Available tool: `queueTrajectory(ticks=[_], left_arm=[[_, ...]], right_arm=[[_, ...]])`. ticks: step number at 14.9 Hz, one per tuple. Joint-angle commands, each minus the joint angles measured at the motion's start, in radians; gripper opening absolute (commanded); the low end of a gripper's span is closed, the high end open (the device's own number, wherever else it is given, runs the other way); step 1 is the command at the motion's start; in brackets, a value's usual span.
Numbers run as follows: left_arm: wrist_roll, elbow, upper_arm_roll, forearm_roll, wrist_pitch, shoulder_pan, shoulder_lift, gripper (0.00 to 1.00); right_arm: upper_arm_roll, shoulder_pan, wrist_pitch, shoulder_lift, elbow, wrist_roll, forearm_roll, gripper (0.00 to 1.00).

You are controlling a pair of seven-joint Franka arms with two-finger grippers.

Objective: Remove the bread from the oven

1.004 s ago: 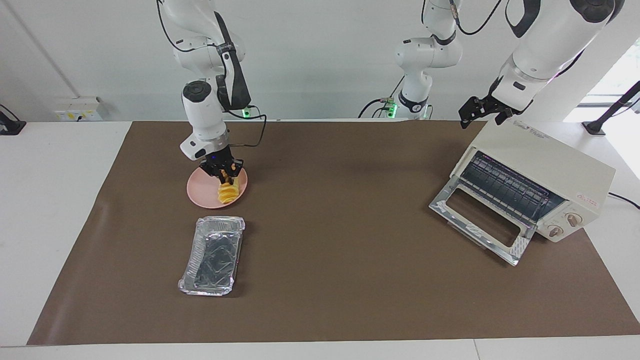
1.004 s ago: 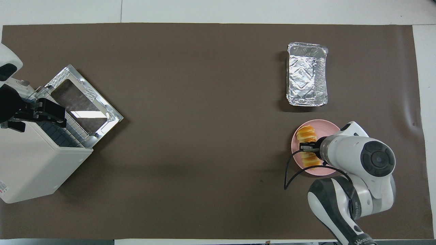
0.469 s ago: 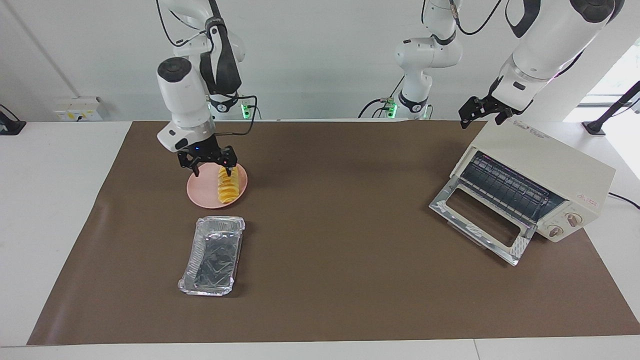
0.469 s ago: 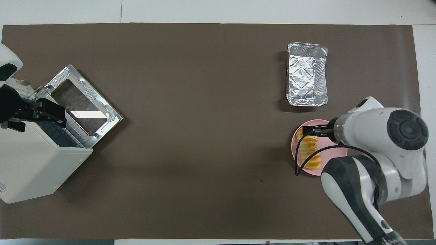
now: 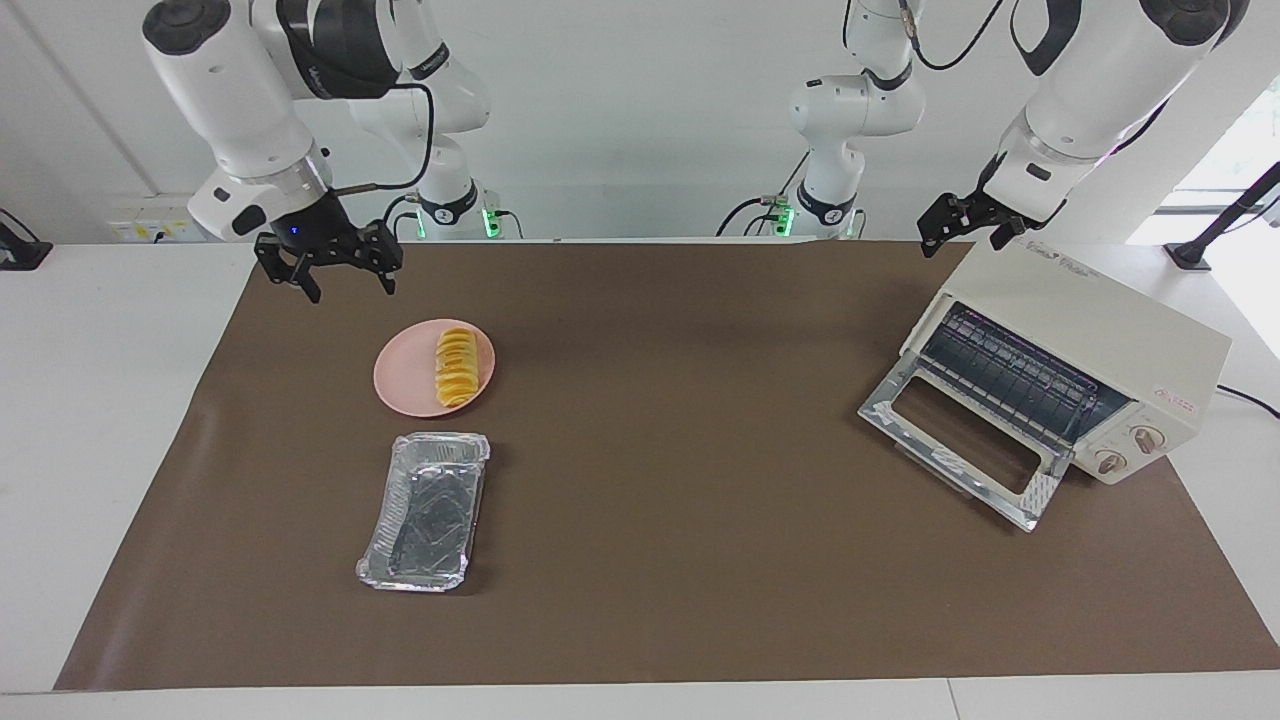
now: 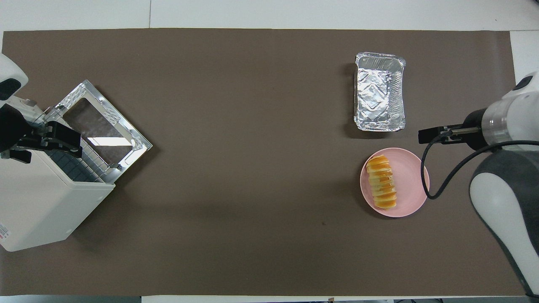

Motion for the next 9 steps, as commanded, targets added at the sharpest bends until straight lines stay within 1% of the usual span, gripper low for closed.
queueTrajectory(ticks=[1,3,5,9], left_arm=[[0.003,-0.042,-0.005,-0.015,0.022,0.013,-0.035,1.0],[0.003,-0.042,-0.005,-0.015,0.022,0.013,-0.035,1.0],[0.003,-0.042,-0.005,-0.015,0.022,0.013,-0.035,1.0],[0.003,-0.042,-0.005,-0.015,0.022,0.013,-0.035,1.0]], right_arm=[[0.006,-0.031,-0.137,0.031,0.101,-0.084,-0.018,1.0],[0.008,-0.058,-0.164,0.031,0.119,-0.126,-0.04,1.0],[0.008,-0.08,-0.149,0.033,0.121,-0.126,-0.04,1.0],[0.008,-0.079,-0.137,0.031,0.108,-0.115,-0.037,1.0]])
